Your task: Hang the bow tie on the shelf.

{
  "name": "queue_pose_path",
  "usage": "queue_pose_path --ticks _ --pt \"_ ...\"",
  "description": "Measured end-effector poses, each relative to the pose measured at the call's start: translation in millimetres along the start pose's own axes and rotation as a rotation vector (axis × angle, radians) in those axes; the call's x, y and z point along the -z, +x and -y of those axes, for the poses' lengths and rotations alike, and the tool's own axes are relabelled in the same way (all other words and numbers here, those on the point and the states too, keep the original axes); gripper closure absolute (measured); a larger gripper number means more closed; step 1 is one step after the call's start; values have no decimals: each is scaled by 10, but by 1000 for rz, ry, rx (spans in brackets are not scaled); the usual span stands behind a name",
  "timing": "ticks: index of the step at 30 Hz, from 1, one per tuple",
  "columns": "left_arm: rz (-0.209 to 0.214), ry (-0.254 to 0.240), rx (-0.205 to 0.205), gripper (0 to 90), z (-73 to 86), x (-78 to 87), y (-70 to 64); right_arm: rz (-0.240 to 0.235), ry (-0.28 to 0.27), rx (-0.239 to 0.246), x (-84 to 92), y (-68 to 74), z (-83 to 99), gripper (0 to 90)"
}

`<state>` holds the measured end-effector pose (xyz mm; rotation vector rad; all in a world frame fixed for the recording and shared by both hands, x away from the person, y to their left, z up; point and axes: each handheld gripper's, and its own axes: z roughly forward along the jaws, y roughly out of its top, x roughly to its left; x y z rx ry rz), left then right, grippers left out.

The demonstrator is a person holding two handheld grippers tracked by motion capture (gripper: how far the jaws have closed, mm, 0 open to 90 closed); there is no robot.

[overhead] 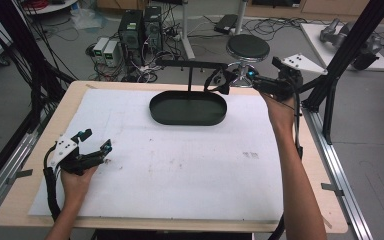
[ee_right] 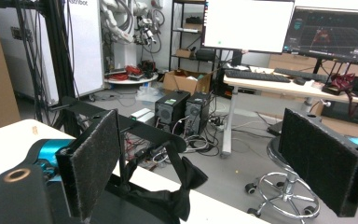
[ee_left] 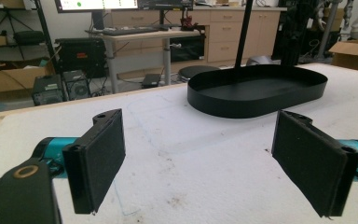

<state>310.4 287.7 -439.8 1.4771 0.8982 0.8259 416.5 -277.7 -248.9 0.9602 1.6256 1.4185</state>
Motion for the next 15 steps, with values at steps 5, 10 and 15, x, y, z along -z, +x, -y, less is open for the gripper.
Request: queue_pose_path --ticks 5,10,15 --pt "-1 0 0 176 1 -3 2 3 -16 25 228 -15 13 119" --pt "-4 1 -2 175 2 -5 2 9 -40 36 457 -15 79 119" --pt "-8 6 -6 174 3 -4 3 11 -64 39 667 -12 189 119"
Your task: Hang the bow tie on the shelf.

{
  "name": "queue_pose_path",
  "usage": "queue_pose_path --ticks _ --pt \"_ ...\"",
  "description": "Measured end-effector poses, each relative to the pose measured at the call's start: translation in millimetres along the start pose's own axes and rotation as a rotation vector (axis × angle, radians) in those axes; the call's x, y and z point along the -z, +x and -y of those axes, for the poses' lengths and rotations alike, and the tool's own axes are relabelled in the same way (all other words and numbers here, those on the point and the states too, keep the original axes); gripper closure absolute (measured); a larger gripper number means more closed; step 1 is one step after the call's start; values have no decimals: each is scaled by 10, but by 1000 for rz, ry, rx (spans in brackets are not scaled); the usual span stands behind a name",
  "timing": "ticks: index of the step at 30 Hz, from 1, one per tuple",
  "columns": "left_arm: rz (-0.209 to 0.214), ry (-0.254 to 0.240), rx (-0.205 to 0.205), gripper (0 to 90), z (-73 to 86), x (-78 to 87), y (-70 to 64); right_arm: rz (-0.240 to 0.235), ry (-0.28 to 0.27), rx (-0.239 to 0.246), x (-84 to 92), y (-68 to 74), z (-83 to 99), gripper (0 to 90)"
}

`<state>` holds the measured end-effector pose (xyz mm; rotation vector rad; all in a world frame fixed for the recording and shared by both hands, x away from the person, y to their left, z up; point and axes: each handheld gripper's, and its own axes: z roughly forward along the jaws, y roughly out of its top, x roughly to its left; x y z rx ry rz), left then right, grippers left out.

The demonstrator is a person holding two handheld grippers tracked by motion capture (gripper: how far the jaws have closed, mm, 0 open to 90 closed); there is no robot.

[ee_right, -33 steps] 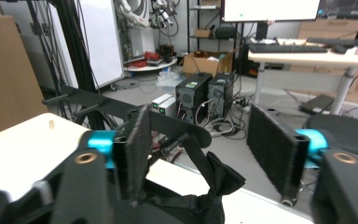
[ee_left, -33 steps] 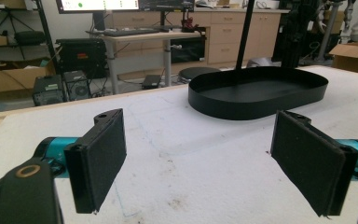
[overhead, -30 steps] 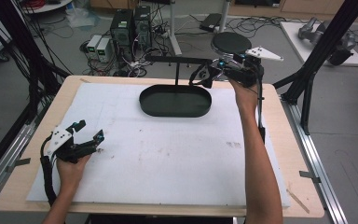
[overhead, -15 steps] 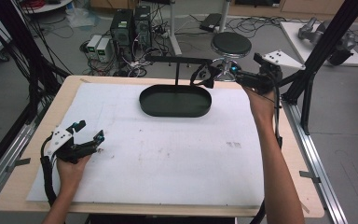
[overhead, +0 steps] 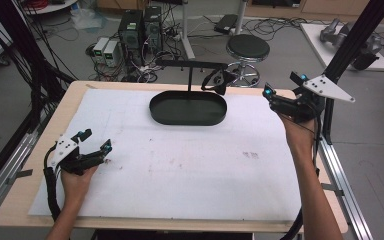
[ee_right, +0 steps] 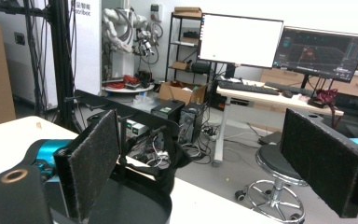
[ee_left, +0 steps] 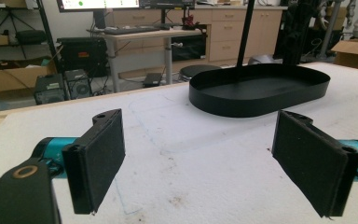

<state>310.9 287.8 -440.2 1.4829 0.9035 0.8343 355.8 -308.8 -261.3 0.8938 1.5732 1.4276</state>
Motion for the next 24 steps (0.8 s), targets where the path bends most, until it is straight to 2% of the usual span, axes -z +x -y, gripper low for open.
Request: queue_pose_path --ticks 5,8,19,22,24 --pt "-3 3 -3 174 0 0 -2 2 -25 5 193 40 134 118" --pt "-5 5 -4 174 1 -1 -4 1 -38 -17 296 70 256 118" --pt "-10 6 -4 174 2 -1 -9 6 -32 -79 581 184 710 116" --pt "-12 8 -6 174 2 0 -10 20 -31 -64 641 230 851 116" --pt "-11 8 -10 174 2 0 -9 23 -23 -74 675 255 936 116"
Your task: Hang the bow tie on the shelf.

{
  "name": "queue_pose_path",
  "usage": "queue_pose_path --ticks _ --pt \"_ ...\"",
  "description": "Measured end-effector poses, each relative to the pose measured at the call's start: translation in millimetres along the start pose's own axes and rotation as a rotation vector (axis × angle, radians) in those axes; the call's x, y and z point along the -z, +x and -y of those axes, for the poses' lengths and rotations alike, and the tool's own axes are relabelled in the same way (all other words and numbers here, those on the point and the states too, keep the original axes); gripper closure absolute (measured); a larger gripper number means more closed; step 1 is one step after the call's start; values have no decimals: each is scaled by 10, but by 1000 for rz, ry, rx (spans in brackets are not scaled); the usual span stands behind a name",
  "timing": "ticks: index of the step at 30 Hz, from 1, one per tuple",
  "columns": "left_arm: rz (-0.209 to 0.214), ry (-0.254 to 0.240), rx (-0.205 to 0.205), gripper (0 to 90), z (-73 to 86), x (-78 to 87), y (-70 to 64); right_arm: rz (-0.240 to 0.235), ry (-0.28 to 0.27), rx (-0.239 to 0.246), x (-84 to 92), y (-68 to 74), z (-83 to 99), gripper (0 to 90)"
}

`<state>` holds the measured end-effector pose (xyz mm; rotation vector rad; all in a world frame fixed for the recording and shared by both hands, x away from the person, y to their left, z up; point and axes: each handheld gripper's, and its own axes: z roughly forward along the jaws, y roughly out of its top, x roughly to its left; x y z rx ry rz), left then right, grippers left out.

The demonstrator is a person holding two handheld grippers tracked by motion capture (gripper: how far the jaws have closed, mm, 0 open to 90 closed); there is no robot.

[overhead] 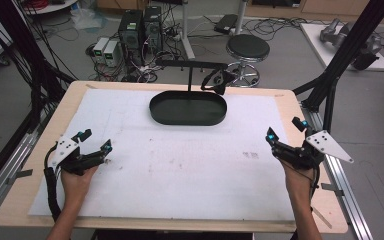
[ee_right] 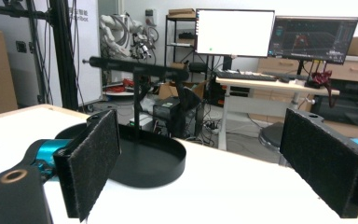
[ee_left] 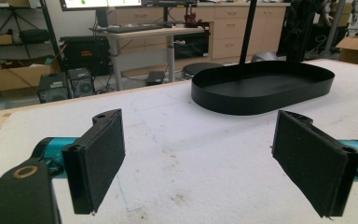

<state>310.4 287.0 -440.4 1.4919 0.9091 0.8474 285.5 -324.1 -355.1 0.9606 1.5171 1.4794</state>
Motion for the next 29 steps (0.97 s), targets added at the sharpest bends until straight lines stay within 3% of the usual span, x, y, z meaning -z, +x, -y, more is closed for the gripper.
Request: queue_pose_path --ticks 5,12,18,29 --pt "-2 2 0 174 0 3 -1 -12 26 -30 91 45 232 116" --pt "-3 -1 -2 174 1 -2 -5 -14 64 1 162 142 477 116" --pt "-6 1 -1 174 1 -1 -7 -27 97 19 157 248 627 116" --pt "-7 1 -2 174 1 -1 -9 -43 142 9 138 346 810 116"
